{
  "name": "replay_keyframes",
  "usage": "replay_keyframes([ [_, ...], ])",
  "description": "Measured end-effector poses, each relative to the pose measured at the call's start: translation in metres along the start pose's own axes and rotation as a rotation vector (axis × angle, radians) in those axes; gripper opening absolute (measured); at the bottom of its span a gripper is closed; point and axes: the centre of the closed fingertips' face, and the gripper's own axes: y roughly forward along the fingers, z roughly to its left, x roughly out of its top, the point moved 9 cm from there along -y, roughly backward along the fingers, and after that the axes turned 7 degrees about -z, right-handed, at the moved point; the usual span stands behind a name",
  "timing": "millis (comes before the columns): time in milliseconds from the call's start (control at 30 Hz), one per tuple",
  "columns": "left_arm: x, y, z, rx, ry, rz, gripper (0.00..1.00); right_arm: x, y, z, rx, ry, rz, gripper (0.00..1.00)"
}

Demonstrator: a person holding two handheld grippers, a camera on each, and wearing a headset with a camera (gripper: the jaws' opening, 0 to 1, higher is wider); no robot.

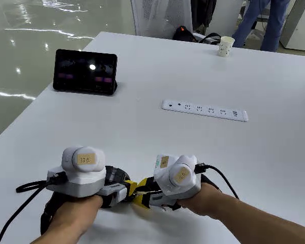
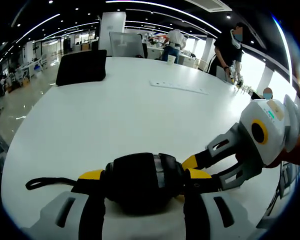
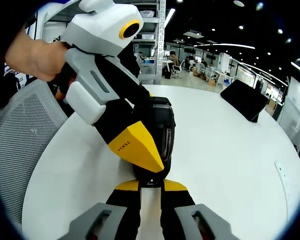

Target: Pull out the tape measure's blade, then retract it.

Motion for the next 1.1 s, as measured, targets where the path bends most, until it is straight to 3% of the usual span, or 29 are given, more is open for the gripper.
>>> replay_keyframes([
  [433, 0.0, 0.0, 0.0, 0.006, -0.028, -0.013, 0.61, 0.0, -0.001, 0.002, -0.009, -0.008, 0.01, 0.13],
  [833, -0.002, 0.003, 0.002, 0.003, -0.041, -0.012, 0.62, -0.003, -0.016, 0.002, -0.041, 0.01, 0.013, 0.21],
  [1100, -0.001, -0.002, 0.006, 0.001, -0.02, -0.016, 0.64, -0.007, -0.03, 0.006, -0.067, 0.029, 0.019, 0.24],
])
